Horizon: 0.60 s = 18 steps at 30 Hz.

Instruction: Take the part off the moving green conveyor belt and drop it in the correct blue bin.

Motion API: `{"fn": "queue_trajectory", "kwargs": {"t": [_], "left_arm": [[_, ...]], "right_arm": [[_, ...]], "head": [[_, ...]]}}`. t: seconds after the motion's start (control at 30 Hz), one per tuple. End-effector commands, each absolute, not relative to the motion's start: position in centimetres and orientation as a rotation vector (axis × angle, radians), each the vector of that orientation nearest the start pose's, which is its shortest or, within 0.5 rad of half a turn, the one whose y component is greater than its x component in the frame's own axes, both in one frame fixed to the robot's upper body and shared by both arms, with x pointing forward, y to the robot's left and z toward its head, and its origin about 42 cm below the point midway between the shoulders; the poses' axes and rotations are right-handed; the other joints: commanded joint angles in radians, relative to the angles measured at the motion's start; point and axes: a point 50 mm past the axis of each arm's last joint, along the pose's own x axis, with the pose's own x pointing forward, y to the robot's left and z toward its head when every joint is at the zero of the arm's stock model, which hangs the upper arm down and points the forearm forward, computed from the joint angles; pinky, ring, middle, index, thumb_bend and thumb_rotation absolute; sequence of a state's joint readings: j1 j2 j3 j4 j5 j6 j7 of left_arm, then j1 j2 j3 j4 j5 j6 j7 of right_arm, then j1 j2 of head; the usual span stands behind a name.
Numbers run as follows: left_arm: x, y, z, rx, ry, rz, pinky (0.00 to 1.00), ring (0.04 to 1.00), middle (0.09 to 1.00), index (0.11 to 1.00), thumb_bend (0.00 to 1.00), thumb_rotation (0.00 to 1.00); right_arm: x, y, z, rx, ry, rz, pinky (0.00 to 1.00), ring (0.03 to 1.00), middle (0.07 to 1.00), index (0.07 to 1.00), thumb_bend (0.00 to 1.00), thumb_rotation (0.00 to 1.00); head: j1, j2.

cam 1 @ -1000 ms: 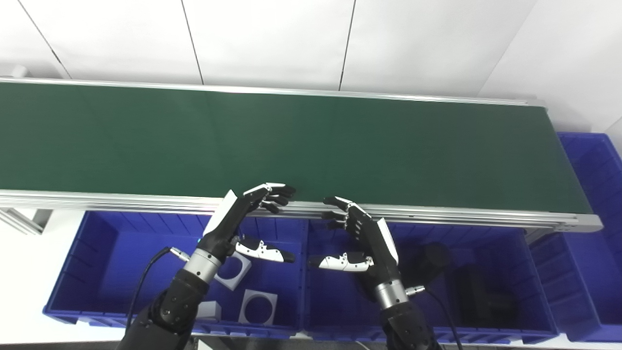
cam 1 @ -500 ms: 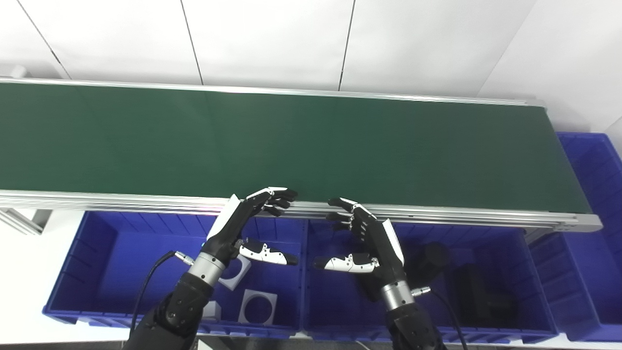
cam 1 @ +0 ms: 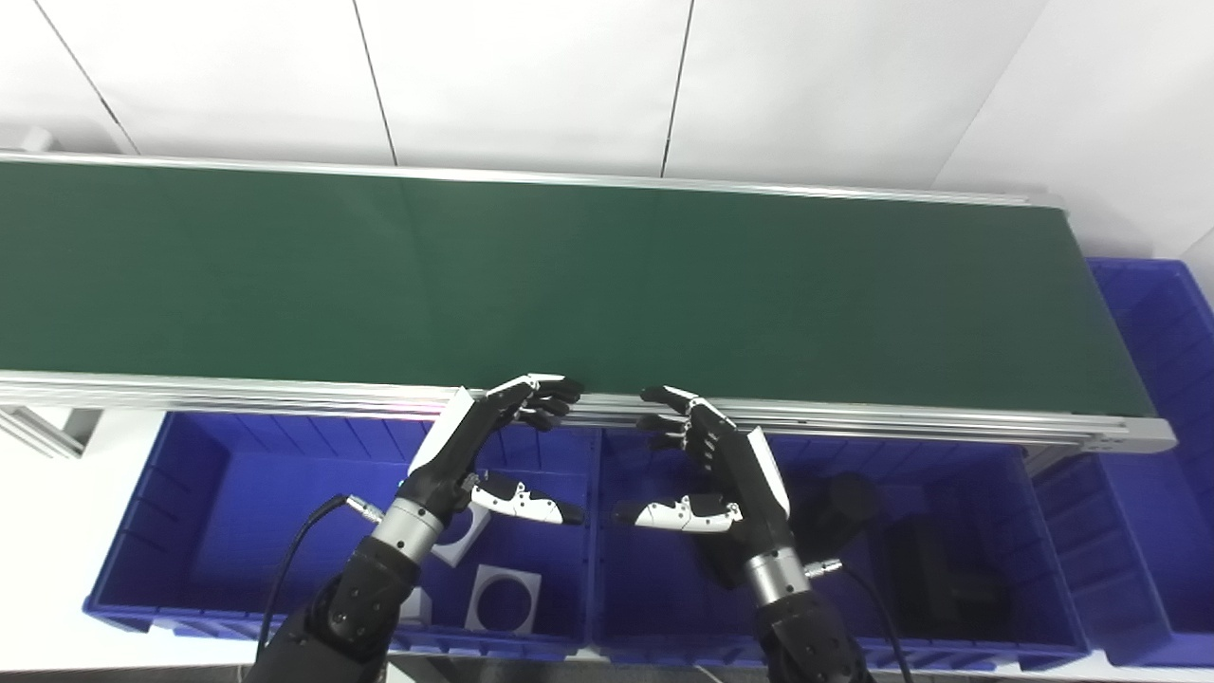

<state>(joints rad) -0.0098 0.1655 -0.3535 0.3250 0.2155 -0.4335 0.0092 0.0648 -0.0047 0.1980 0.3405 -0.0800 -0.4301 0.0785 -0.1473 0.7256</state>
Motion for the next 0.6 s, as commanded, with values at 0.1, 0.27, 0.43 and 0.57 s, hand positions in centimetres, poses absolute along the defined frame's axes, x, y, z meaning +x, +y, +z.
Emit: {"fn": "queue_trajectory", "kwargs": {"t": [0.1, 0.27, 0.43, 0.57], "left_arm": [[26.4, 17.6, 4.3, 0.331, -0.206, -0.415, 0.63, 0.709, 0.748, 0.737, 0.92, 0.00], [26.3, 17.6, 4.3, 0.316, -0.202, -0.412, 0.64, 0.711, 0.751, 0.738, 0.91, 0.00], [25.8, 17.4, 4.6, 0.213, -0.193, -0.403, 0.65, 0.717, 0.756, 0.746, 0.90, 0.00], [25.2, 17.2, 5.1, 0.143, -0.198, -0.399, 0.66, 0.710, 0.750, 0.752, 0.89, 0.00]], "right_arm": [[24.4, -15.5, 2.9, -0.054, -0.109, 0.292, 0.64, 0.718, 0.827, 0.752, 0.84, 0.03], [24.3, -15.5, 3.0, -0.053, -0.108, 0.289, 0.64, 0.725, 0.829, 0.751, 0.84, 0.02], [24.3, -15.5, 3.2, -0.079, -0.123, 0.290, 0.64, 0.731, 0.827, 0.750, 0.84, 0.03], [24.3, -15.4, 3.6, -0.110, -0.143, 0.302, 0.64, 0.737, 0.823, 0.747, 0.85, 0.03]], "head": [[0.002, 0.000], [0.004, 0.000], [0.011, 0.000], [0.018, 0.000]]}}
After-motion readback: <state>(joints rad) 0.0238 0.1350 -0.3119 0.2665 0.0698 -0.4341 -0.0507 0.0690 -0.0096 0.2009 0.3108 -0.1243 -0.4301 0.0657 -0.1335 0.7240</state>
